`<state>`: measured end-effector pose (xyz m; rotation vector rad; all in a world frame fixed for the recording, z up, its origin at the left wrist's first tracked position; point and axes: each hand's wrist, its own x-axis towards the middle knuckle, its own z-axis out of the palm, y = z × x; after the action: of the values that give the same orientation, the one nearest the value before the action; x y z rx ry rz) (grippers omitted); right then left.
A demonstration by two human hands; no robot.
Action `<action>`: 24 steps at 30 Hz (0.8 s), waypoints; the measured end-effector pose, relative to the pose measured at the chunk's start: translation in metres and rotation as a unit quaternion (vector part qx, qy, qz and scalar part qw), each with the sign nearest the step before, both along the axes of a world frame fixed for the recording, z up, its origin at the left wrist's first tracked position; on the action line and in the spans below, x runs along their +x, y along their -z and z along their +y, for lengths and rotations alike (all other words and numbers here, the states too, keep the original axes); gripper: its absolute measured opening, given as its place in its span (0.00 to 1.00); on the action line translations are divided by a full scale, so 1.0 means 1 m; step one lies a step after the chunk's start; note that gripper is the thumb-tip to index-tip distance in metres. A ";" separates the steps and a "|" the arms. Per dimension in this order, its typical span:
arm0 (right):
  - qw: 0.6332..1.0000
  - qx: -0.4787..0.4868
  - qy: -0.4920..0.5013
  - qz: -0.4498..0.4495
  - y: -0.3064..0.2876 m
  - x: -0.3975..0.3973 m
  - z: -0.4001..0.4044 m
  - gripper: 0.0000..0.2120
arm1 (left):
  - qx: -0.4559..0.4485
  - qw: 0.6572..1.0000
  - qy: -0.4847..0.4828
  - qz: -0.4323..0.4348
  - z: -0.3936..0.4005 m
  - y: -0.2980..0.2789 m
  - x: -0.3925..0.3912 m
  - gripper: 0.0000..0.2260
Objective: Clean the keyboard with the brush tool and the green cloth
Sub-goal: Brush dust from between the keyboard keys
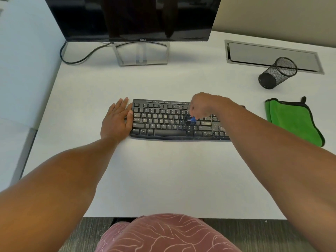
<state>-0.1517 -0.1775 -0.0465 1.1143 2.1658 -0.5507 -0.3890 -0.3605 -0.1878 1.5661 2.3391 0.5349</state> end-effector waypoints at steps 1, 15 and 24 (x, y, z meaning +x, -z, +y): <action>1.000 0.015 -0.006 -0.023 0.000 0.005 0.000 0.08 | 0.000 1.000 0.000 0.000 0.000 0.000 0.000 0.25; 0.992 0.059 0.006 -0.108 -0.005 0.017 -0.005 0.11 | -0.002 1.000 0.001 0.004 0.000 0.003 0.000 0.24; 0.996 -0.006 0.003 0.091 -0.017 -0.052 -0.012 0.08 | -0.002 1.000 0.004 0.007 0.001 0.002 -0.001 0.25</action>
<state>-0.2040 -0.1899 -0.0299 1.1021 2.3101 -0.6919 -0.3898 -0.3595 -0.1902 1.5808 2.3418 0.5198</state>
